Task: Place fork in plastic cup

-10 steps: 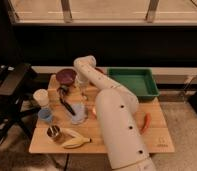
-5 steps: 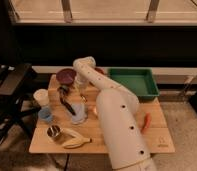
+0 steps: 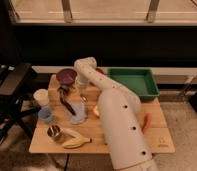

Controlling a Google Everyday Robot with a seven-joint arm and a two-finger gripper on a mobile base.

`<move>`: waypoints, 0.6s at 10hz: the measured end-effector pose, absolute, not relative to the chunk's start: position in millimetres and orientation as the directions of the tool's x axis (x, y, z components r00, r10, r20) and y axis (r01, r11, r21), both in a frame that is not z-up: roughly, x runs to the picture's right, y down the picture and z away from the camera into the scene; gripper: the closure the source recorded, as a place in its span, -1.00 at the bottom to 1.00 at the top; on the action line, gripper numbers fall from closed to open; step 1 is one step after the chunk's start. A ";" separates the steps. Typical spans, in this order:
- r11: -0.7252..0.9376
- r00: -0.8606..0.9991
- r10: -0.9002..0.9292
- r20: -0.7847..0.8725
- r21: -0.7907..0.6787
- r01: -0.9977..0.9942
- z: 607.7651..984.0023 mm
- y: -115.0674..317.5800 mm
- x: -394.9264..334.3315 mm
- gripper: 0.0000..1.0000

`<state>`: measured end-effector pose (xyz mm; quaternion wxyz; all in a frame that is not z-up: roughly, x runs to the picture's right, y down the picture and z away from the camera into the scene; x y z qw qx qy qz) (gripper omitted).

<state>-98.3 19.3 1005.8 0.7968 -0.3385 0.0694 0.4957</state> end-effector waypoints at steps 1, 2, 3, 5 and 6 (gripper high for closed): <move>0.266 0.480 0.757 -0.444 -0.462 -0.846 996.0 15.4 -89.7 1.00; 0.246 0.455 0.778 -0.434 -0.456 -0.855 982.3 6.2 -76.2 1.00; 0.219 0.432 0.798 -0.420 -0.465 -0.858 965.4 -5.1 -66.1 1.00; 0.148 0.372 0.844 -0.386 -0.500 -0.853 928.2 -29.2 -44.3 1.00; 0.108 0.341 0.866 -0.367 -0.528 -0.842 909.6 -40.5 -33.8 1.00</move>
